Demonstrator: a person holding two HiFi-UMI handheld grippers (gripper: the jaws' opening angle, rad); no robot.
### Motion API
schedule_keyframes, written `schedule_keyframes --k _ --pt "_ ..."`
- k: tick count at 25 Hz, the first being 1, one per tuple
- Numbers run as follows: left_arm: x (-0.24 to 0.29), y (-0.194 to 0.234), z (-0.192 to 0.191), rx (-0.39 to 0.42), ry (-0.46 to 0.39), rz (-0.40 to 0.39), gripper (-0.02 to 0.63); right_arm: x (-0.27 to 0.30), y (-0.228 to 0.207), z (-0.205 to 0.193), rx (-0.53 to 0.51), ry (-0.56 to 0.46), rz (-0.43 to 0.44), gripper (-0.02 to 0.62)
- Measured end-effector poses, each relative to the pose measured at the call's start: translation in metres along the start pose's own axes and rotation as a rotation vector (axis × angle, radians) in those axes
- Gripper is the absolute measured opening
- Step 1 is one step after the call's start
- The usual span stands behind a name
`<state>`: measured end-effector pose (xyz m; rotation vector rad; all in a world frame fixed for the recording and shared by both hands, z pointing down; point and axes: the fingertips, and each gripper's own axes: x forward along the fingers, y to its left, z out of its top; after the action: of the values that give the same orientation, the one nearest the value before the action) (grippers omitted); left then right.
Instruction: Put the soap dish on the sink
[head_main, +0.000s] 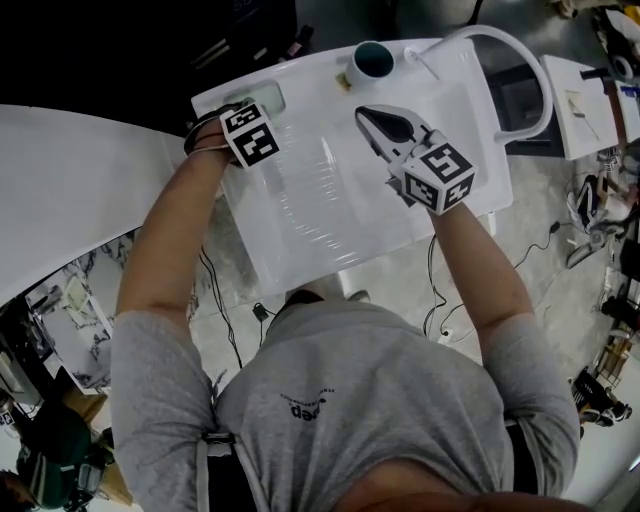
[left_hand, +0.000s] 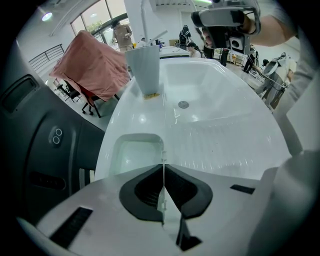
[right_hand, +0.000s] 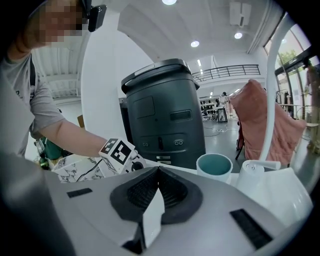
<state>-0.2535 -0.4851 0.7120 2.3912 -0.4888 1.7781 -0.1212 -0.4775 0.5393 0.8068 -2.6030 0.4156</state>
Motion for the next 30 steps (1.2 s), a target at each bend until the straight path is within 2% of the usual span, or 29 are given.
schedule_keyframes --k 9,11,12,13,21,25,30 --pt "0.002 0.002 0.004 -0.041 -0.028 -0.012 0.021 -0.002 0.002 0.002 0.005 -0.007 -0.003 0.052" --pt "0.001 0.003 0.004 -0.043 -0.03 -0.002 0.061 -0.004 0.004 0.003 0.002 -0.008 -0.003 0.052" --pt "0.0 0.004 0.004 -0.044 -0.032 0.005 0.116 -0.004 0.005 0.003 0.0 -0.009 -0.004 0.052" --pt "-0.001 0.005 0.004 -0.045 -0.034 0.012 0.141 -0.005 0.006 0.003 0.0 -0.009 -0.004 0.052" --pt "-0.006 0.011 0.009 -0.053 -0.044 0.043 0.181 -0.015 0.003 0.007 -0.002 -0.017 -0.017 0.052" --pt "-0.026 0.012 0.024 -0.055 -0.1 0.072 0.189 -0.026 0.003 0.011 -0.002 -0.033 -0.032 0.052" --pt "-0.062 -0.001 0.067 -0.021 -0.222 0.093 0.189 -0.054 -0.003 0.016 0.002 -0.055 -0.068 0.052"
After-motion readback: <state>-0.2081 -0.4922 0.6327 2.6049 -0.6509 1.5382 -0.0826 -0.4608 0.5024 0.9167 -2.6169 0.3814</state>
